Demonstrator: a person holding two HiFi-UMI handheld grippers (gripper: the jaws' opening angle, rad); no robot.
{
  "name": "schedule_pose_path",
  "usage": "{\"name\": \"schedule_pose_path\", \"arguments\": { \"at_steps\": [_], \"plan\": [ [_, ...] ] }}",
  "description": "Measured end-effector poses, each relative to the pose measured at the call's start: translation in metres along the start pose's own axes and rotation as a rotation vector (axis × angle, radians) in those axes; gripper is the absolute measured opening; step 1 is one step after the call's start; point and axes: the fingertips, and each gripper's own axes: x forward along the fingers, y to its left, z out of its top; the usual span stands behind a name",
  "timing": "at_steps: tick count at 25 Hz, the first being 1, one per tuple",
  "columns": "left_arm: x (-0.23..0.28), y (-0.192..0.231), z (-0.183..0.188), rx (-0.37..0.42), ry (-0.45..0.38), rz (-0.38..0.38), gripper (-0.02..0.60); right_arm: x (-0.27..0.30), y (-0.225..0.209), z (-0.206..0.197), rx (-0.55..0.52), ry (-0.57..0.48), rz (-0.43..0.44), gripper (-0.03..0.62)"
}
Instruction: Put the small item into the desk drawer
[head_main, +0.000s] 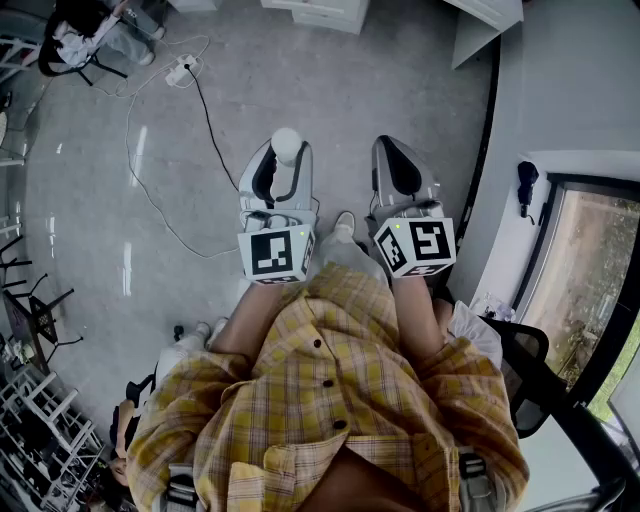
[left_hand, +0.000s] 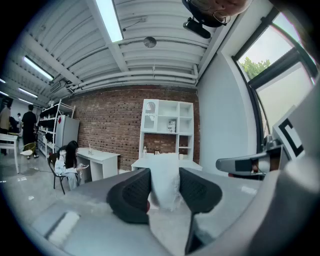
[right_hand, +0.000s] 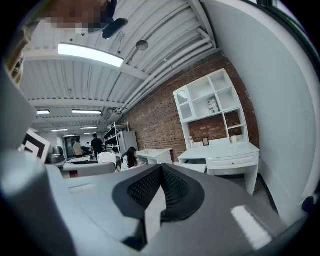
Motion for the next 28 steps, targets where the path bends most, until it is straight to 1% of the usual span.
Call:
{"name": "schedule_pose_path", "arguments": {
  "at_steps": [12, 15, 20, 28],
  "plan": [
    [0.004, 0.001, -0.002, 0.01, 0.004, -0.004, 0.176, 0.004, 0.001, -0.003, -0.011, 0.014, 0.005, -0.005],
    [0.003, 0.003, -0.004, 0.006, 0.01, 0.002, 0.176, 0.006, 0.001, -0.005, -0.008, 0.022, 0.009, -0.005],
    [0.007, 0.001, -0.007, 0.005, 0.015, 0.018, 0.176, 0.008, -0.003, -0.009, 0.025, 0.027, 0.038, -0.003],
    [0.01, -0.008, -0.007, 0.007, 0.012, 0.04, 0.176, 0.008, -0.01, -0.007, 0.008, 0.033, 0.056, -0.002]
  ]
}}
